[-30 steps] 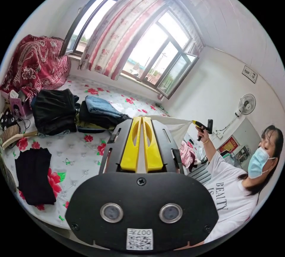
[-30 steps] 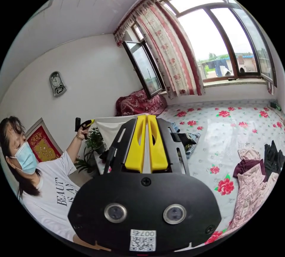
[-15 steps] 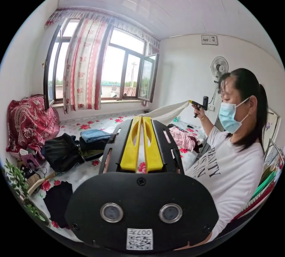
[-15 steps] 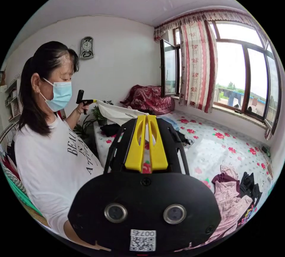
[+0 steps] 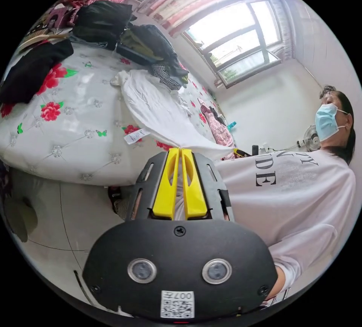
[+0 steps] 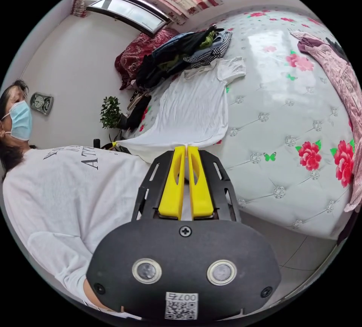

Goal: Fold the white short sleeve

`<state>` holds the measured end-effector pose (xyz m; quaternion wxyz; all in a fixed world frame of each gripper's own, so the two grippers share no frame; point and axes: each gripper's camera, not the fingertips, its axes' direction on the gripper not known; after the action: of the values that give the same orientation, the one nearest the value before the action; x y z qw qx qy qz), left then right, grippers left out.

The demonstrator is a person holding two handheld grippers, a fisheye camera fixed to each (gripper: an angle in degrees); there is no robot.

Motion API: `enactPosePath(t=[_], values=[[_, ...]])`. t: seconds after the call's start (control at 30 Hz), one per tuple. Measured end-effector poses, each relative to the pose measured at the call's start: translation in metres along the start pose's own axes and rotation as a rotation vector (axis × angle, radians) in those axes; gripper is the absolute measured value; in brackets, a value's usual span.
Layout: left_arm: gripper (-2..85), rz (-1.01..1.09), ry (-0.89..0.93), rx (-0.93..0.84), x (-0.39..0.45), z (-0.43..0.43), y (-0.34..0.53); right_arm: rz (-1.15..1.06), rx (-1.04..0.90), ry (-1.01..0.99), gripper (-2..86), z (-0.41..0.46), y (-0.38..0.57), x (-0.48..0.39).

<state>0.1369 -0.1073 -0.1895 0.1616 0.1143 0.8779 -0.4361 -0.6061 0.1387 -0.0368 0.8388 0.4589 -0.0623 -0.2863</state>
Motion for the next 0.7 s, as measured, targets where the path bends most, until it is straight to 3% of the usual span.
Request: enactPosePath(t=[0.27,0.37,0.43,0.57,0.7], values=[[0.4,-0.048,0.006,-0.03,-0.052,0.043,-0.114,-0.049,-0.046,-0.025,0.0,0.03,-0.123,0.019],[6.3,-0.194,0.047,0.061,-0.096,0.069,-0.172,0.025,0.004,0.003,0.8,0.056,-0.191,0.041],[12.0,-0.322,0.011,0.116,-0.125,0.088,-0.202,0.119,0.046,0.127,1.5,0.079,-0.228,0.057],[12.9,-0.383,-0.124,0.068,-0.139,0.1,-0.216,0.171,0.0,0.131,2.1,0.105,-0.237,0.073],[12.5,-0.225,-0.221,-0.088,-0.121,0.111,-0.187,0.088,-0.116,0.205,2.9,0.125,-0.191,0.072]])
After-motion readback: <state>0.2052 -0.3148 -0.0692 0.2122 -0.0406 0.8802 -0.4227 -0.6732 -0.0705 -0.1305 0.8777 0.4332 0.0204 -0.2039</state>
